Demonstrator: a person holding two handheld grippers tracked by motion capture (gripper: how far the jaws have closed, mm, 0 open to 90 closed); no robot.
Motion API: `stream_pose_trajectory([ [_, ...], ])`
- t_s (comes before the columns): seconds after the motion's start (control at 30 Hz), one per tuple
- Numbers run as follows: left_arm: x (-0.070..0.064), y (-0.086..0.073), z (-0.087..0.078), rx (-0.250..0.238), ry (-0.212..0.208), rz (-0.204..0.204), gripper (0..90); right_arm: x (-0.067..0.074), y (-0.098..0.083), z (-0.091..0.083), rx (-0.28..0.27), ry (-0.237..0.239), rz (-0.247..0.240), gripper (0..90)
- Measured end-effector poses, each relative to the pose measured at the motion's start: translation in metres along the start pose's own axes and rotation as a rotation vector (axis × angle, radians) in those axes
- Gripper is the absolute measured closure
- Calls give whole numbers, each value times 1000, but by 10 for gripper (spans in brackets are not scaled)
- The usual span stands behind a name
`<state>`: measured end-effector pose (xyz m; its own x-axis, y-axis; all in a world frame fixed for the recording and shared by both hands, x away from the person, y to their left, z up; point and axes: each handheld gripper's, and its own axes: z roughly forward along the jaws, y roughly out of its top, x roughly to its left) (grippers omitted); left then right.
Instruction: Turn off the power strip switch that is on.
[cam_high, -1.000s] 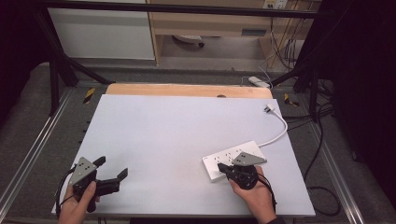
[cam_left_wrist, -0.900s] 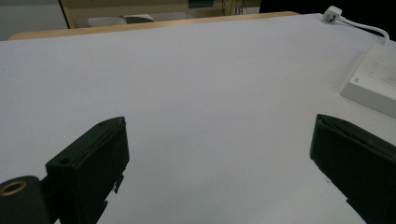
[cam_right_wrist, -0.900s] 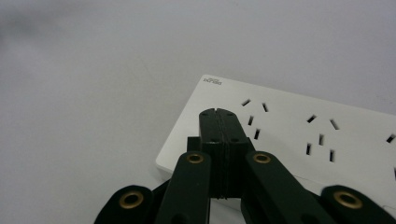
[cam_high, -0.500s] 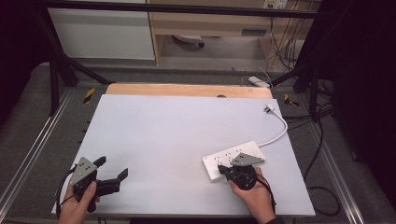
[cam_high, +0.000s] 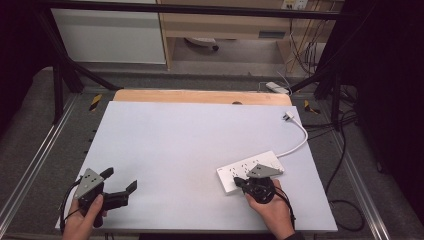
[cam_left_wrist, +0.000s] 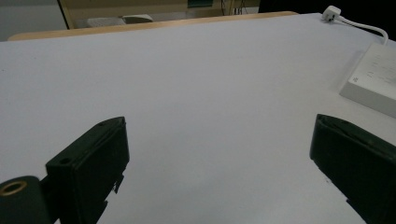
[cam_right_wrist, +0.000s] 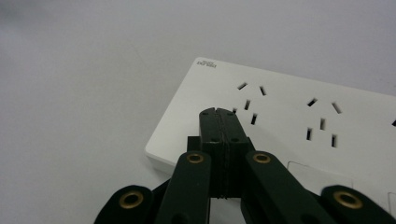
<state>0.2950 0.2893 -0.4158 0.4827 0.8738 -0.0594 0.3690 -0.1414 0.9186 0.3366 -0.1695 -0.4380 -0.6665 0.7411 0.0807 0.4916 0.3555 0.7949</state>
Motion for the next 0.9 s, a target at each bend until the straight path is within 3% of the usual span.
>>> stream_pose_trajectory([
  [0.9, 0, 0, 0, 1, 0, 0, 45, 3, -2, 0, -12, -16, -16, 900],
])
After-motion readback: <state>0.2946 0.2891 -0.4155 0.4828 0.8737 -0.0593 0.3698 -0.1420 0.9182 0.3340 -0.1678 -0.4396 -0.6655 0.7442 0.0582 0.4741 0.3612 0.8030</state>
